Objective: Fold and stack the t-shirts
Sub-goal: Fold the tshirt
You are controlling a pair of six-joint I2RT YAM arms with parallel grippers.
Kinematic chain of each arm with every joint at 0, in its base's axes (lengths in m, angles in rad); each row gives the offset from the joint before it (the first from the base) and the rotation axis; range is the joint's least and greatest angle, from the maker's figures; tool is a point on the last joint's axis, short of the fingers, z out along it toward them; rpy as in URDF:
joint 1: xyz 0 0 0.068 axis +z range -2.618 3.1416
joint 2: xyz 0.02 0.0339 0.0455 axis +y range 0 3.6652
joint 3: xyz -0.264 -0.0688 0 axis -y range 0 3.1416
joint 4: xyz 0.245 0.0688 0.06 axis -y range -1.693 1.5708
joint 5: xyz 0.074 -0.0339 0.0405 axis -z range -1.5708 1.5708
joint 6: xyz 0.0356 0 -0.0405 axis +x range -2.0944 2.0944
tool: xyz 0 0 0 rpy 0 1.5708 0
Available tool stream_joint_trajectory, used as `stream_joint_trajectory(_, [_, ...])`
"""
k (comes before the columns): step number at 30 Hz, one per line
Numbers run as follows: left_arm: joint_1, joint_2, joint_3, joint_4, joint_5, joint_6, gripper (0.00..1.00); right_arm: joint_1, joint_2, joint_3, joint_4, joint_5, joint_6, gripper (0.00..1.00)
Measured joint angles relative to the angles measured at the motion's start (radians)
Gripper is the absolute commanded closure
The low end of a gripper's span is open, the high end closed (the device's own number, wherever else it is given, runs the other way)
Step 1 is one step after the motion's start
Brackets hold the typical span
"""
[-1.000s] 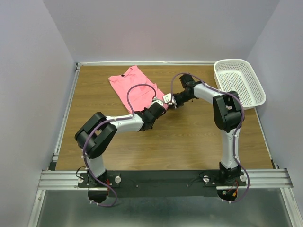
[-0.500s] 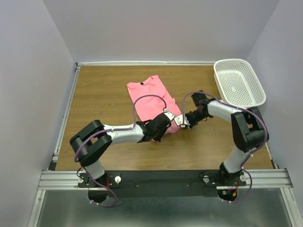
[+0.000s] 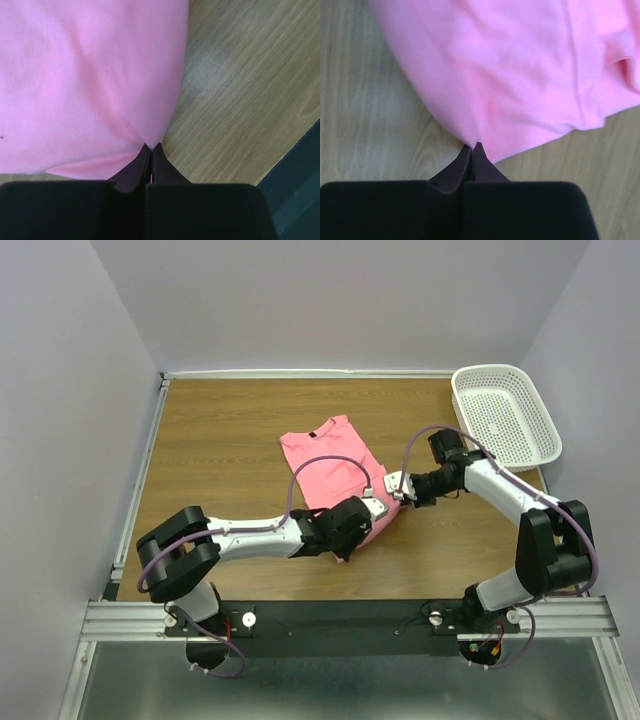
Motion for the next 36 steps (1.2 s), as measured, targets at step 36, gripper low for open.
stream_joint_trajectory(36, [0.672, 0.168, 0.409, -0.064, -0.02, 0.396, 1.0, 0.092, 0.938, 1.331, 0.103, -0.112, 0.593, 0.99])
